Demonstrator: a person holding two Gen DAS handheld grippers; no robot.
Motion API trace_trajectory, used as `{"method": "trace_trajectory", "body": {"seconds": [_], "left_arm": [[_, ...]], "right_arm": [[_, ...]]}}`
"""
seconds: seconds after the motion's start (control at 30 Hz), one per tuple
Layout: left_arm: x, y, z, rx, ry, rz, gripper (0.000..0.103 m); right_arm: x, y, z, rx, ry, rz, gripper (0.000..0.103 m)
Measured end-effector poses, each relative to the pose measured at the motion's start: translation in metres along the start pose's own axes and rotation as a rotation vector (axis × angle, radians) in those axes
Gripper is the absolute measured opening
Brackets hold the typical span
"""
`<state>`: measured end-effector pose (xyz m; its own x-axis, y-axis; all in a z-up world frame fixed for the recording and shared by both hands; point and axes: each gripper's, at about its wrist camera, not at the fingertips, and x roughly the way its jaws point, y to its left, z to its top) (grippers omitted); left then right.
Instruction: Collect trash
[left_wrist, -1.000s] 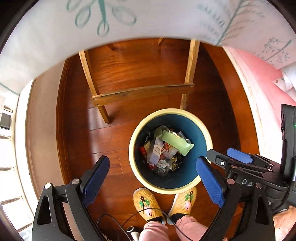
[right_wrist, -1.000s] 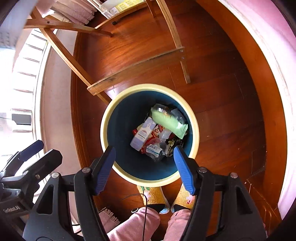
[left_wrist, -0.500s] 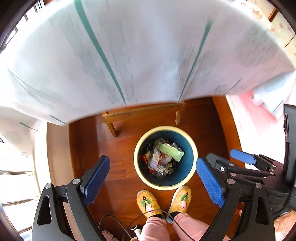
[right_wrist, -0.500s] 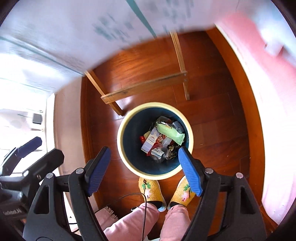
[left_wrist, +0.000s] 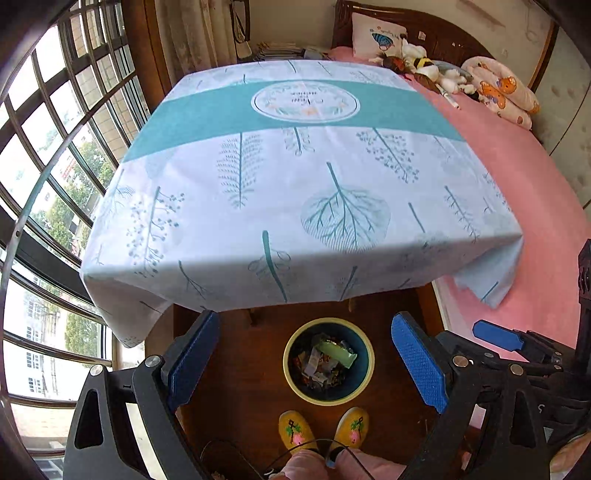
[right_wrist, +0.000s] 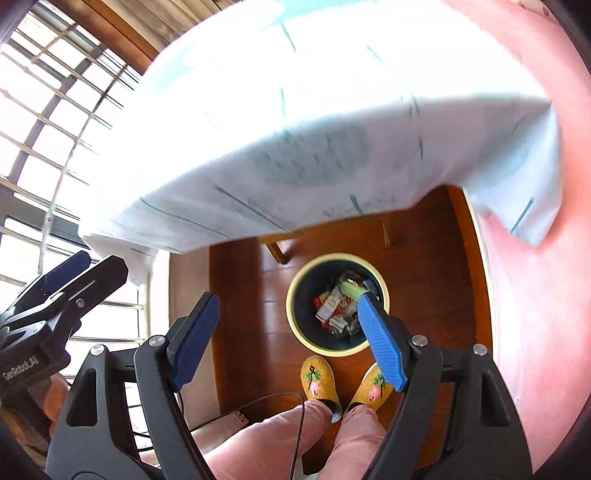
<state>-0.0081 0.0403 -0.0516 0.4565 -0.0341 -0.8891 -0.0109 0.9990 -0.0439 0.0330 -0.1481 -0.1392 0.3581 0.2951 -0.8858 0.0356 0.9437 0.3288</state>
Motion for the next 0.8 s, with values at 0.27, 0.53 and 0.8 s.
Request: {"method": "trace_trajectory", "body": {"seconds": [0.27, 0.53, 0.8], "left_arm": [[-0.071, 0.009, 0.034, -0.030, -0.057, 0.039, 0.096], [-0.120, 0.014, 0.044, -0.051, -0.141, 0.091, 0.096], [-0.135, 0.021, 0.049, -0.075, -0.160, 0.120, 0.096]], "right_arm": [[-0.085, 0.043, 0.031, -0.061, -0.050, -0.036, 0.075], [-0.158, 0.079, 0.046, -0.103, -0.166, -0.052, 0.075], [-0.179, 0.097, 0.045, -0.131, -0.252, -0.095, 0.075]]}}
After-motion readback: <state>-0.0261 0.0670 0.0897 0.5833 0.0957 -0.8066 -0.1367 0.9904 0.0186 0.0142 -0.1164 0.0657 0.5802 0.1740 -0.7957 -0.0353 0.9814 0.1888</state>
